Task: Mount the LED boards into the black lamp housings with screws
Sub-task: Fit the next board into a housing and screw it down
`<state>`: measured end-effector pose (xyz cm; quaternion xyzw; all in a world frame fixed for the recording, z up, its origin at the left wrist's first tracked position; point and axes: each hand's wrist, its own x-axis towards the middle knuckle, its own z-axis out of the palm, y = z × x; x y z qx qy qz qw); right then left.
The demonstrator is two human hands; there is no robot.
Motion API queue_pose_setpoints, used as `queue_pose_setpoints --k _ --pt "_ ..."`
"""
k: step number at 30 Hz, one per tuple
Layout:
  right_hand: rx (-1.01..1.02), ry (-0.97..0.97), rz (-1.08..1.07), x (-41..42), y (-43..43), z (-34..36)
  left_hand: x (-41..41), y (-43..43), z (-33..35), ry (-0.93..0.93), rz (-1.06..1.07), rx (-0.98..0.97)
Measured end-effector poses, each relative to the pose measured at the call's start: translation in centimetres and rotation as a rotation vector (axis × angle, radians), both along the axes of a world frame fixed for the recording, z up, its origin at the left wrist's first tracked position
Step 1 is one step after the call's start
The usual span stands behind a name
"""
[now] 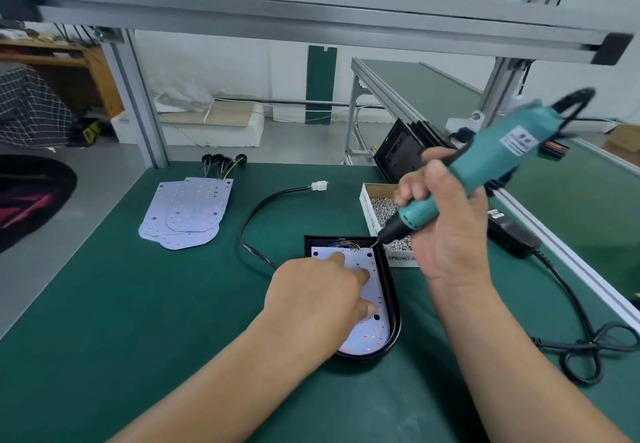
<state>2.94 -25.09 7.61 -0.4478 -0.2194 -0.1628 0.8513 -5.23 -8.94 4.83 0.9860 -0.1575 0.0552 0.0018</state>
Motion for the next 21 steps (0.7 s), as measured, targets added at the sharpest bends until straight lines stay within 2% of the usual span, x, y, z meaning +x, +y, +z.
queue_pose_setpoints --k 3,7,8,11,12,13,14,16,19,21 --pt "0.18 0.122 0.067 -0.2 -0.4 -0.3 0.3 1.6 -0.3 0.013 0.05 -0.341" --pt "0.321 0.251 0.056 0.2 -0.6 -0.7 1.6 3.4 0.2 -0.06 0.189 -1.105" --pt "0.331 0.262 0.05 0.2 -0.6 -0.7 2.2 3.8 0.5 0.012 0.287 -1.344" --pt "0.351 0.259 0.053 0.3 -0.6 -0.9 3.2 5.6 1.5 0.437 0.511 -2.154" --pt "0.353 0.251 0.057 0.3 -0.6 -0.8 3.3 6.2 1.8 0.489 0.545 -2.366" --pt "0.348 0.244 0.062 0.2 -0.6 -0.8 3.3 6.6 1.9 0.458 0.565 -2.533" --pt "0.342 0.241 0.066 0.1 -0.5 -0.7 3.3 6.8 1.8 0.387 0.57 -2.65" --pt "0.334 0.236 0.071 0.0 -0.4 -0.7 3.0 5.9 1.4 0.342 0.573 -2.725" --pt "0.322 0.234 0.079 -0.1 -0.2 -0.7 2.0 3.9 0.4 0.594 0.587 -2.571" --pt "0.314 0.244 0.076 -0.2 -0.2 -0.7 1.8 3.7 0.2 0.672 0.534 -2.486"
